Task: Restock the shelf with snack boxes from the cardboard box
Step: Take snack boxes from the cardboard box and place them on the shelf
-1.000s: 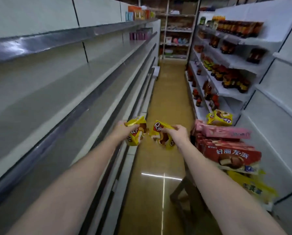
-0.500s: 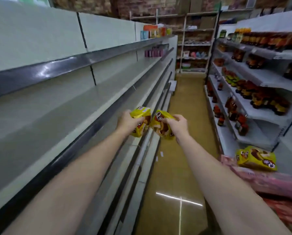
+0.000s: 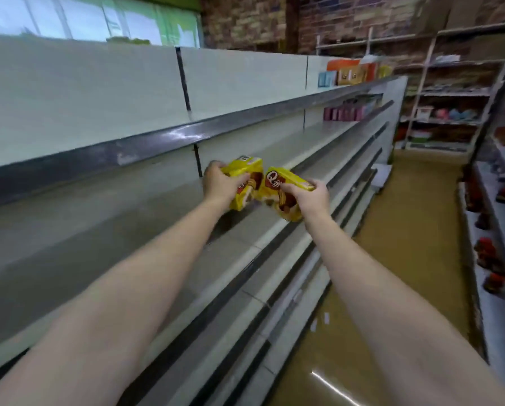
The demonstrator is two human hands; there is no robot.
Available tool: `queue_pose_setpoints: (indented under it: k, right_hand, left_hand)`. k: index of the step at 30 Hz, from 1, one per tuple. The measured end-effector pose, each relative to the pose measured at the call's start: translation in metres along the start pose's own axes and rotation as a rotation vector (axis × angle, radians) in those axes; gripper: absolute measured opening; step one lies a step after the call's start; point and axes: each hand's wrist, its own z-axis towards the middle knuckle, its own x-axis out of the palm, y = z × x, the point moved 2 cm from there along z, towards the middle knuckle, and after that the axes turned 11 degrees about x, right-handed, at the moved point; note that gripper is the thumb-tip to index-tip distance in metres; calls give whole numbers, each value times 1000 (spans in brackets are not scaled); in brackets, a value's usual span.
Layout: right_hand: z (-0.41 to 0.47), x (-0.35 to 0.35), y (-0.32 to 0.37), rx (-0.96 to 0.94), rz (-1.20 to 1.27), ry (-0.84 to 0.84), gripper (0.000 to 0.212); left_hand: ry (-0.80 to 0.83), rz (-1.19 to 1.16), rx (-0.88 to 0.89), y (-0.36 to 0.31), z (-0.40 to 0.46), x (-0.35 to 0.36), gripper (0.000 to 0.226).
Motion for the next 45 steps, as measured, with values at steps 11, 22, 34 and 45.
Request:
queue_pose_setpoints:
  k: [11,22,34,45]
  right_hand:
    - [117,84,20,-78,-78,242,66]
    - [247,147,25,-55,-351,421,79]
    - [325,183,1,-81,-389,633,66]
    - [356,192,8,-513,-610,751,33]
  left_hand:
    - [-29,62,-134,68,98,-3,48]
    - [21,10,-149,119,183,37,48]
    - [91,285,-196,141,200,44,54]
    - [-175,490,-211,124,194,82,52]
